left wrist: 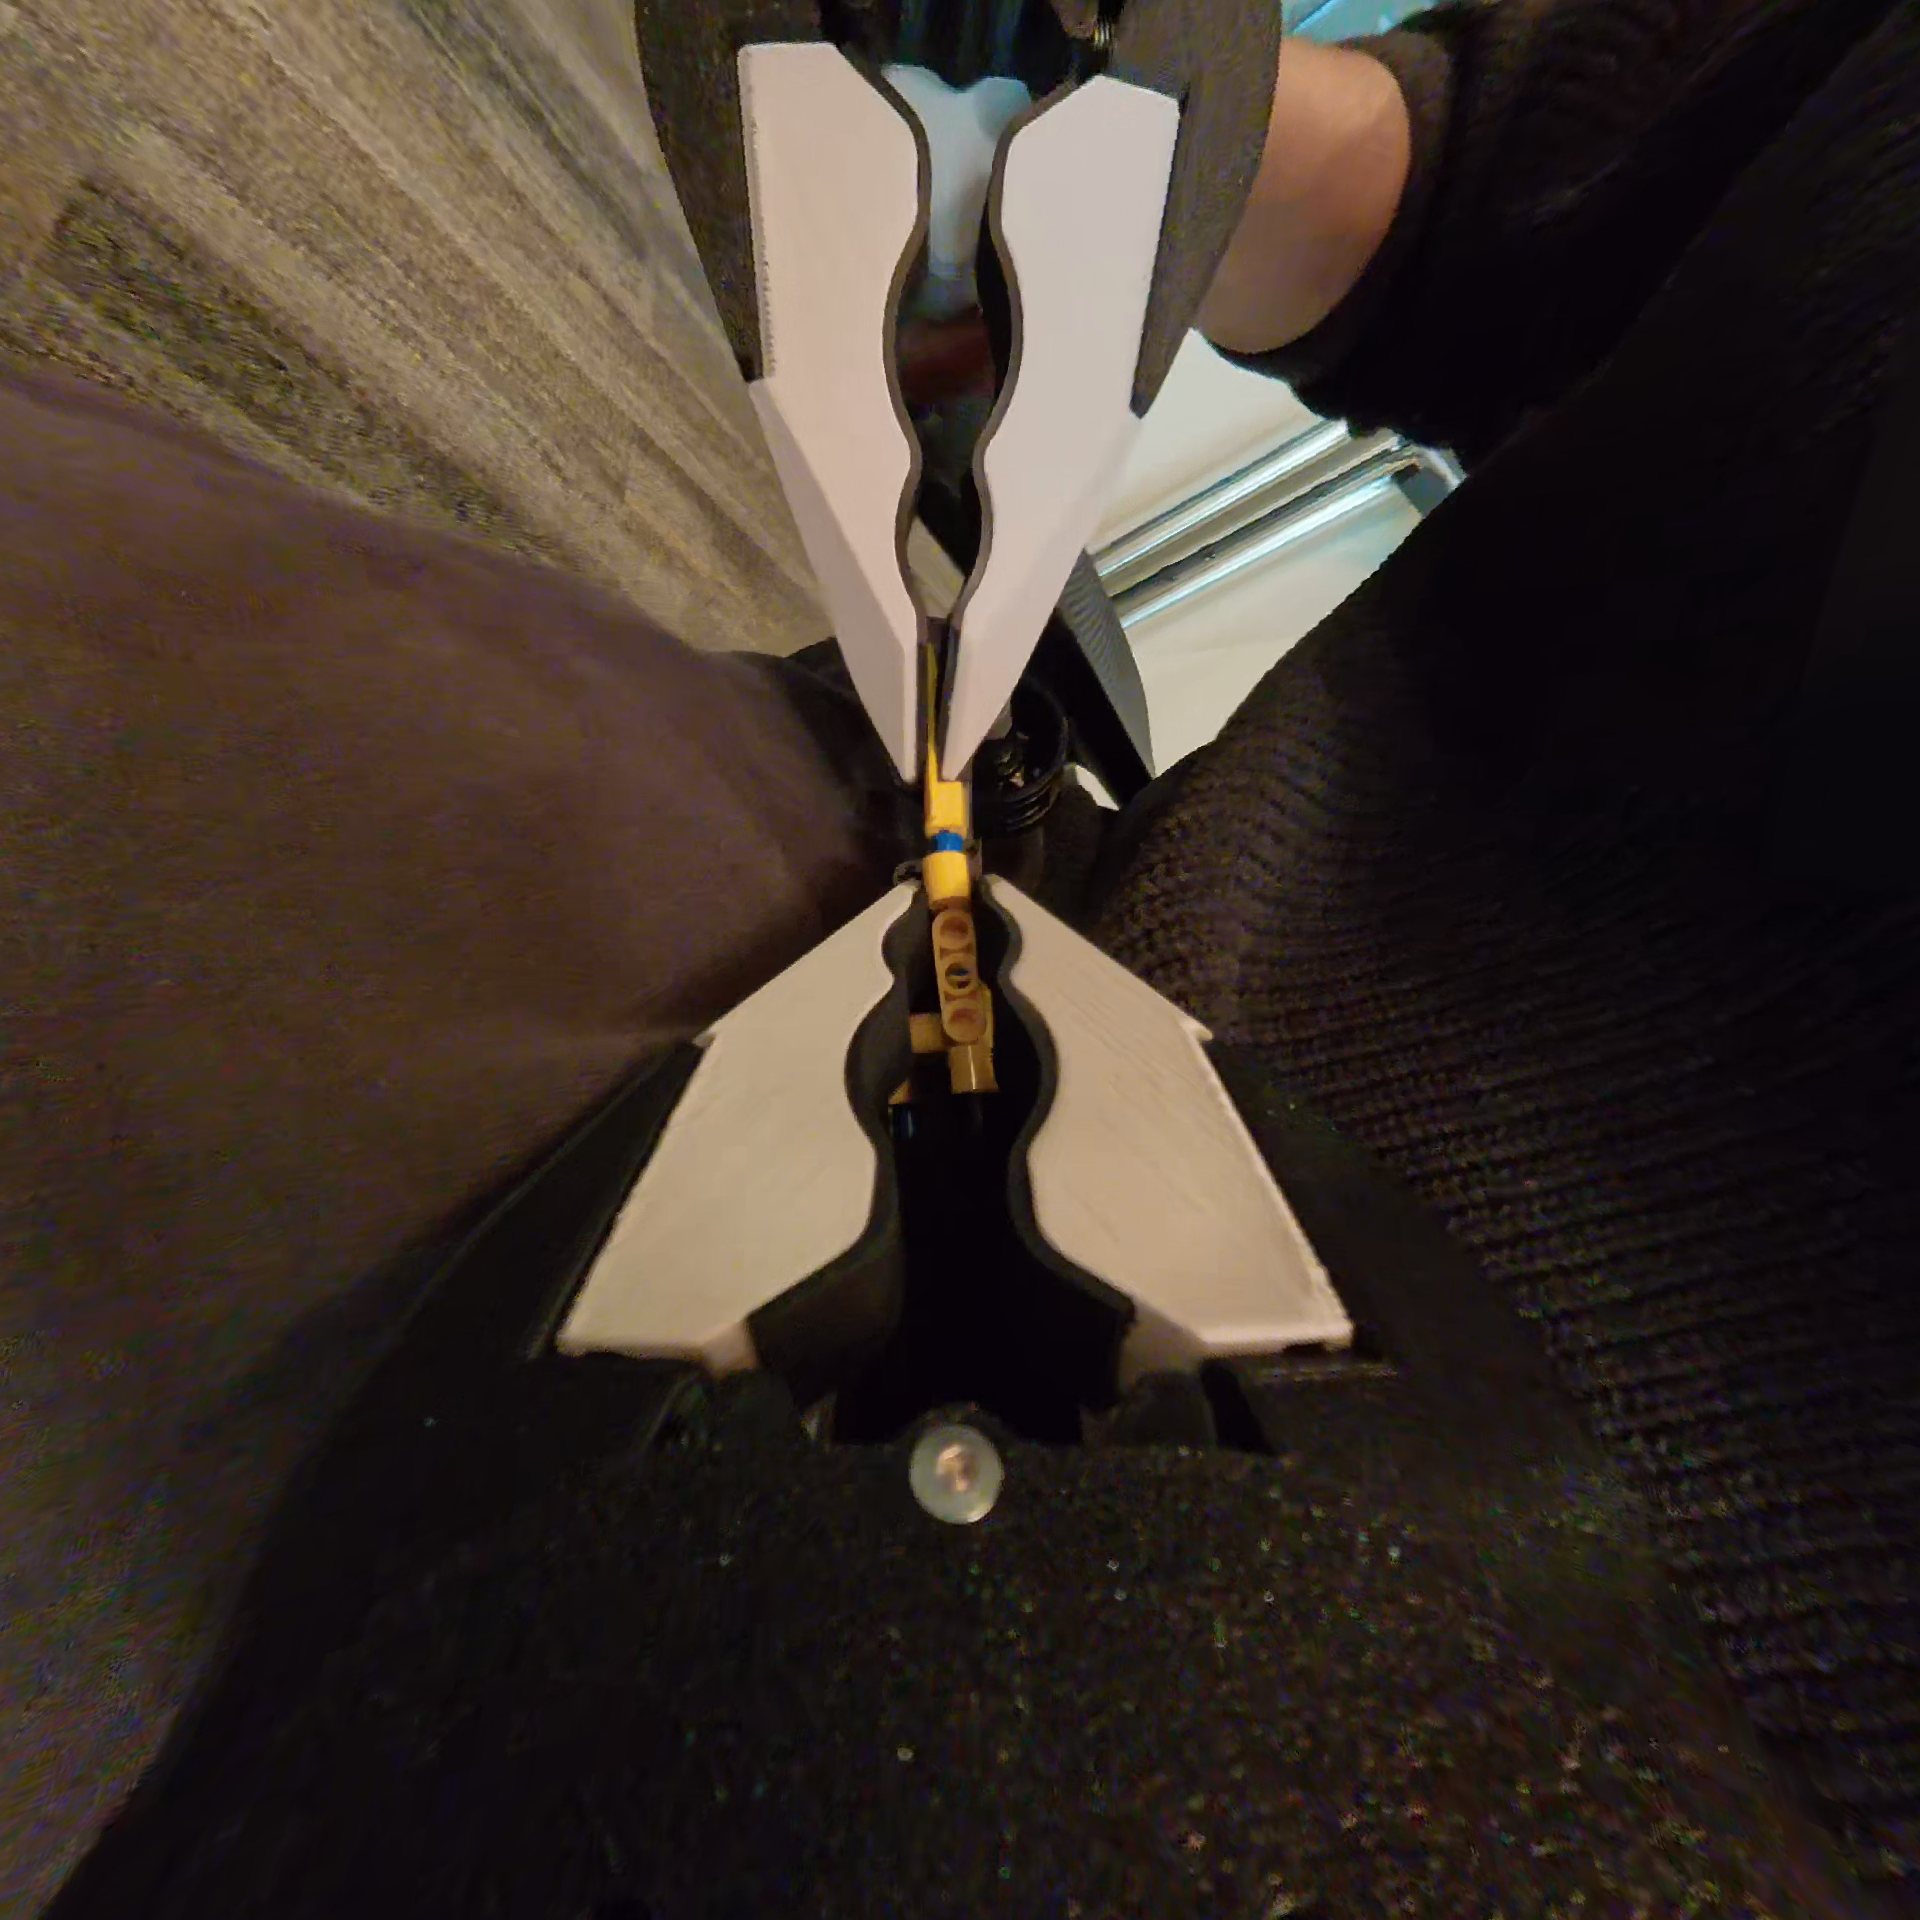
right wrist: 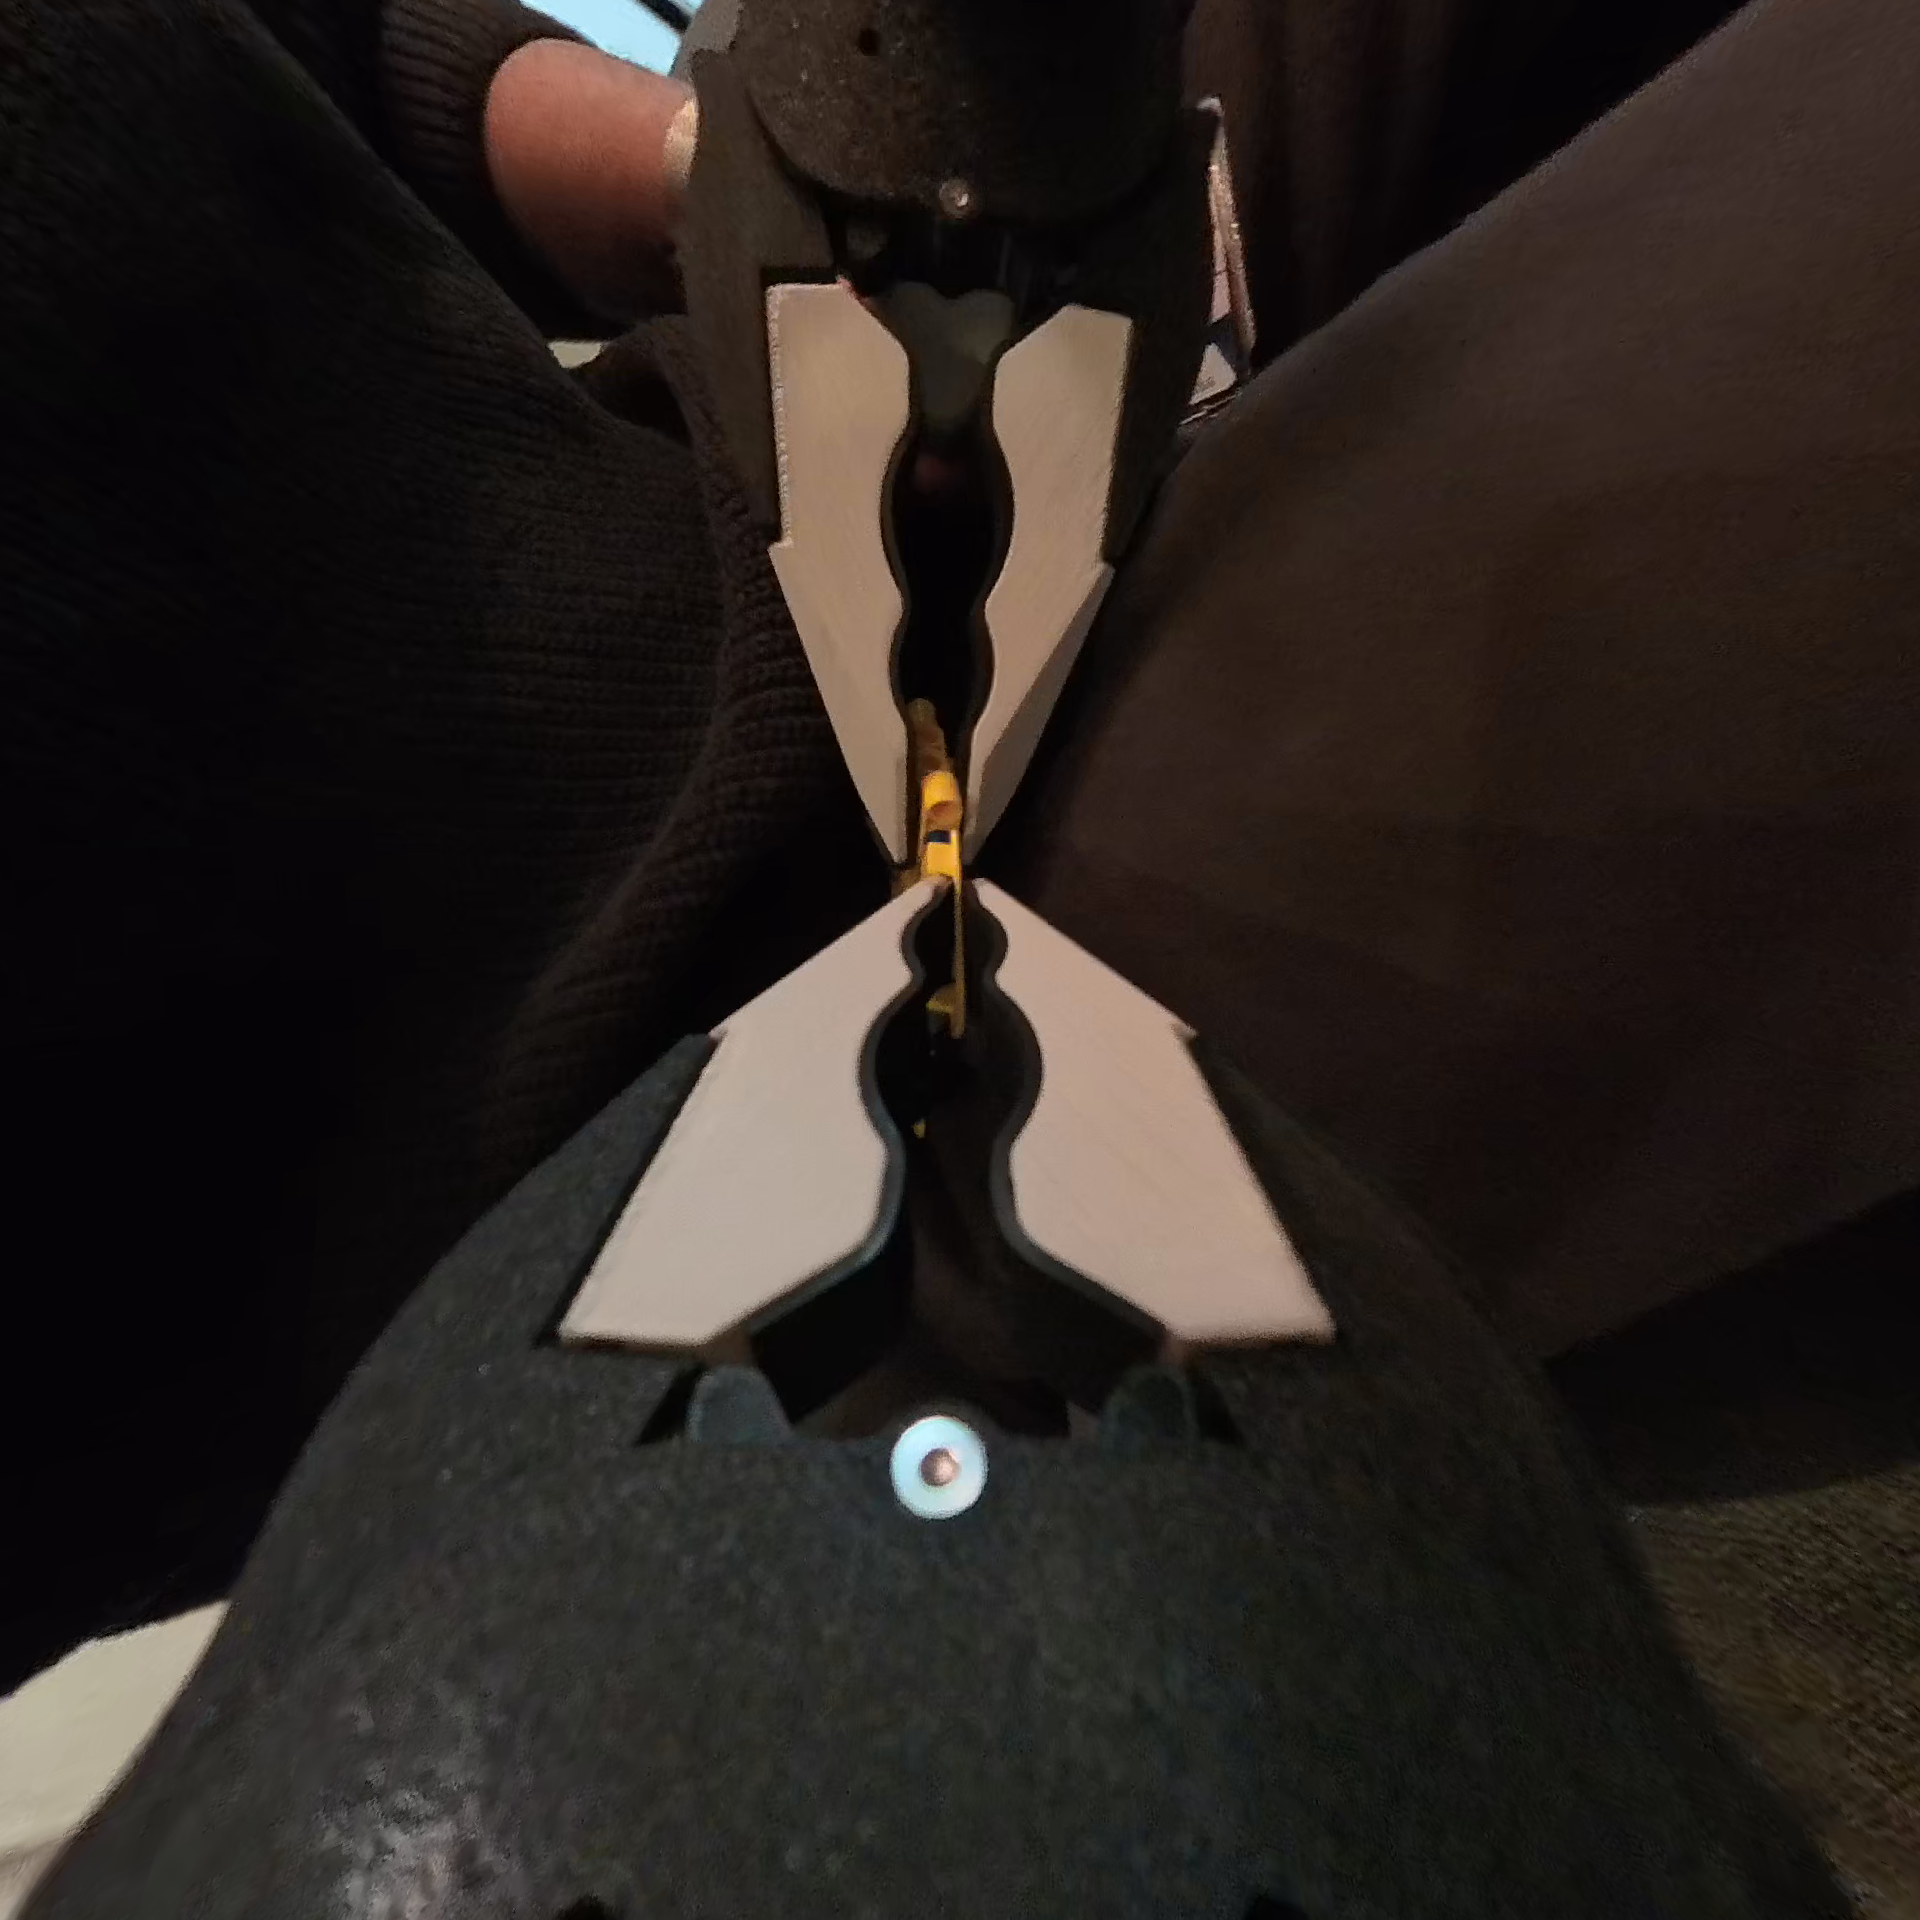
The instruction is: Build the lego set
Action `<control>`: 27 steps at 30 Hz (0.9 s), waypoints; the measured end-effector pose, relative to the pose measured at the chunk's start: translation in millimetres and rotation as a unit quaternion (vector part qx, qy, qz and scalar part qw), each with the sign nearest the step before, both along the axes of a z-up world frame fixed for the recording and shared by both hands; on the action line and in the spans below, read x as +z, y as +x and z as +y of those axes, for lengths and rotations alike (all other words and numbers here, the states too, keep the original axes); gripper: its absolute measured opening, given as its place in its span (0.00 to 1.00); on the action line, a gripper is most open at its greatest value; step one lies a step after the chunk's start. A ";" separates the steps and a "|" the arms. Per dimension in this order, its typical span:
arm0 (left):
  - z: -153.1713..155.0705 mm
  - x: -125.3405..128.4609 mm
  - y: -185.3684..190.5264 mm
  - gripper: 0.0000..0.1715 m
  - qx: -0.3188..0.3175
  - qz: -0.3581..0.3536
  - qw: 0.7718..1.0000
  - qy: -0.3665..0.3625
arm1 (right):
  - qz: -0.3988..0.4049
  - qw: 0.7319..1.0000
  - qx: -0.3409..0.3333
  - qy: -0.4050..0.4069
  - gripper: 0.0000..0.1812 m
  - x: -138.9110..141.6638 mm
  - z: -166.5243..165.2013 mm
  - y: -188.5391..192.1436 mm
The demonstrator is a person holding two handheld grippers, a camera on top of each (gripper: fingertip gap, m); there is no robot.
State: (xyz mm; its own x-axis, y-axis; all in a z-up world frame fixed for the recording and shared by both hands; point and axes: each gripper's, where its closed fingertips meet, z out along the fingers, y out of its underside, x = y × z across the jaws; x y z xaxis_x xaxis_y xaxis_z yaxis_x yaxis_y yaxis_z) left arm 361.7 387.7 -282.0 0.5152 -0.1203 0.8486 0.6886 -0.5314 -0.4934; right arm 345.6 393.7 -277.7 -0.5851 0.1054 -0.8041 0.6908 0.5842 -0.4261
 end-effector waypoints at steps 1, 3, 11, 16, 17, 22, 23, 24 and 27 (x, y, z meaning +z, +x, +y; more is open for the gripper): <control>0.4 0.2 -0.1 0.03 0.002 0.006 1.000 0.000 | -0.001 1.000 -0.007 0.006 0.00 0.0 0.5 -0.2; 1.2 1.7 0.5 0.03 0.001 0.026 1.000 0.000 | 0.015 1.000 -0.005 0.017 0.00 1.5 1.9 0.6; -0.8 6.5 2.6 0.03 0.005 0.052 0.998 0.019 | 0.021 1.000 -0.008 0.002 0.00 6.6 -0.4 2.9; -0.6 8.7 4.8 0.03 0.008 0.068 0.997 0.025 | 0.020 1.000 -0.012 0.008 0.00 8.8 0.0 5.6; 0.0 8.4 5.0 0.03 0.006 0.066 0.998 0.024 | 0.026 1.000 -0.010 0.008 0.00 8.6 0.6 6.3; 1.6 9.4 5.8 0.03 -0.001 0.057 0.998 0.027 | 0.089 0.996 0.015 0.013 0.00 10.2 1.7 7.5; 1.9 9.1 5.9 0.03 -0.001 0.057 0.998 0.026 | 0.088 0.996 0.014 0.011 0.00 10.0 1.9 7.7; 2.3 8.5 5.7 0.03 -0.001 0.057 0.998 0.023 | 0.089 0.996 0.012 0.009 0.00 9.5 2.2 7.4; 3.3 7.2 4.1 0.03 0.003 0.044 0.999 0.014 | 0.114 0.993 0.006 0.000 0.00 9.4 2.2 5.2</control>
